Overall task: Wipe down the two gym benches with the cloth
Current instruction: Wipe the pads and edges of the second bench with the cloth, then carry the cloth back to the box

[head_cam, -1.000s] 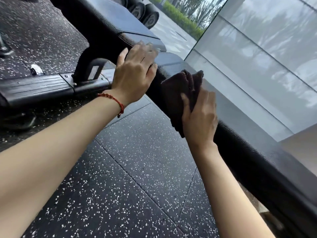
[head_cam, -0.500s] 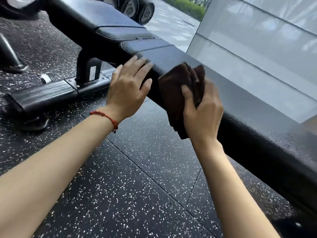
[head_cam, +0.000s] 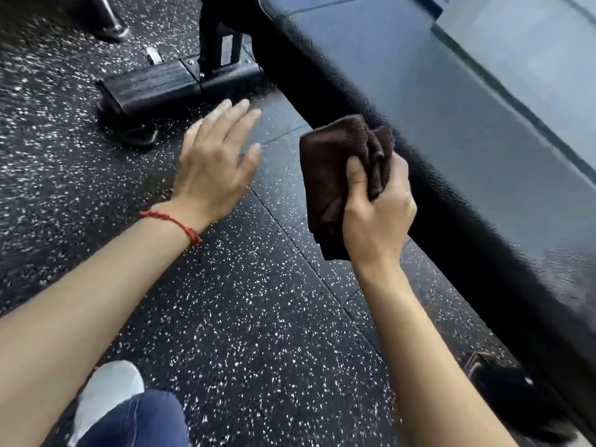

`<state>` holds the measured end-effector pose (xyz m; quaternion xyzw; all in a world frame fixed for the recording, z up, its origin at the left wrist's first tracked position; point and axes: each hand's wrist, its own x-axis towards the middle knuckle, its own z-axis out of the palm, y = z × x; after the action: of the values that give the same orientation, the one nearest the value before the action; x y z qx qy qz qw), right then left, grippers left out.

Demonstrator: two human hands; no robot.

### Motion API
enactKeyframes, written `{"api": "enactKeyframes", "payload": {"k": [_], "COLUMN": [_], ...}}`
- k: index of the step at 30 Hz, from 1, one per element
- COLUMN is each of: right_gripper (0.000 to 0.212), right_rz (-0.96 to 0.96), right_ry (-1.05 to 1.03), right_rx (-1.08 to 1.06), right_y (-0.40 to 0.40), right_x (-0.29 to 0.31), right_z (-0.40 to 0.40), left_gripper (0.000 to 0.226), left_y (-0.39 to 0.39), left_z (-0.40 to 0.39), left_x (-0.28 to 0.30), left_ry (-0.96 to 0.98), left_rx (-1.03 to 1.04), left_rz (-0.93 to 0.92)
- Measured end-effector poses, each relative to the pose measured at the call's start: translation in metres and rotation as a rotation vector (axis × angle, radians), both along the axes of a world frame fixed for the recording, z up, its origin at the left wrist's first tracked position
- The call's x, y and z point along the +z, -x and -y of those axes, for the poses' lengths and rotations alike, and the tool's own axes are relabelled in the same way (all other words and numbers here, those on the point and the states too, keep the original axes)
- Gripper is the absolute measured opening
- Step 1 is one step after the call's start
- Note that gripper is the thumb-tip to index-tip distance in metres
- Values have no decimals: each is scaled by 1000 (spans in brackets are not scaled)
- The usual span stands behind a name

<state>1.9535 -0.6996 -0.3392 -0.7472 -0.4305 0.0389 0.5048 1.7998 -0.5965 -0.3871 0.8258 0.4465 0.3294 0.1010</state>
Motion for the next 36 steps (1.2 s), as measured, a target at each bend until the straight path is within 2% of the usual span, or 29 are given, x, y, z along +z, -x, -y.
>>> {"api": "enactKeyframes", "payload": {"k": [6, 10, 14, 28, 36], "right_gripper": [38, 27, 37, 28, 27], "right_rz": [-140, -229, -291, -365, -384], "right_ry": [123, 199, 261, 352, 356], "right_rx": [12, -8, -29, -67, -69], "right_y": [18, 34, 52, 131, 189], "right_x": [25, 59, 104, 292, 366], "right_z": [29, 41, 39, -41, -92], "left_gripper": [51, 51, 50, 51, 51], "left_y": [33, 54, 74, 159, 208], "left_z": [48, 63, 63, 8, -39], "left_x": [24, 67, 120, 298, 375], "left_ry": [101, 161, 185, 359, 382], "left_rx": [39, 59, 68, 161, 200], "left_rz": [-94, -122, -156, -172, -151]}}
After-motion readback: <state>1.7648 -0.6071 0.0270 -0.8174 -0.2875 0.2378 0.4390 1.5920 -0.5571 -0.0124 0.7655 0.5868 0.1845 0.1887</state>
